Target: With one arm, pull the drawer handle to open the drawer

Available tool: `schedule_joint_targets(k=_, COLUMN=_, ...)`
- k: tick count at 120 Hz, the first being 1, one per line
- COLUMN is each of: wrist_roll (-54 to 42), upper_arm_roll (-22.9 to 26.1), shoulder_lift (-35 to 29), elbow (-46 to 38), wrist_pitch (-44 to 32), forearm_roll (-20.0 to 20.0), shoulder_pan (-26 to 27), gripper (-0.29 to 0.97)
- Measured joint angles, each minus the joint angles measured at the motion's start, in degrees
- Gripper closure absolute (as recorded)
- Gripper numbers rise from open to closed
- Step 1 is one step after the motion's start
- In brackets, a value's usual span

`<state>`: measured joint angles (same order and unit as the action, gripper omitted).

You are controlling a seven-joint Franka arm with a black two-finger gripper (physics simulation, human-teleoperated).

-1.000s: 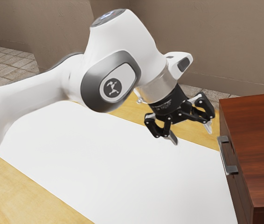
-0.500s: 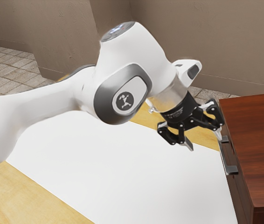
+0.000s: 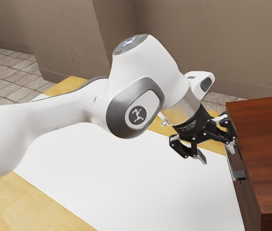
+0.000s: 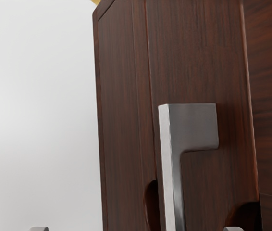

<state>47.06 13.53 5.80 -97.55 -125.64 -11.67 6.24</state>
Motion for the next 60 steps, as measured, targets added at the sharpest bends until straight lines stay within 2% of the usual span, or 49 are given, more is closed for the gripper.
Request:
schedule_joint_targets(k=30, wrist_roll=0.15, upper_arm_roll=0.00, shoulder_lift=0.30, elbow=-0.79, wrist_pitch=-0.44, forearm_roll=-0.02, shoulder_pan=-0.03, gripper=0.28)
schedule_joint_targets(k=60, wrist_roll=0.30, upper_arm_roll=0.01, shoulder_lift=0.24, elbow=-0.82, wrist_pitch=-0.52, forearm_roll=0.08, shoulder_pan=0.03, gripper=0.45)
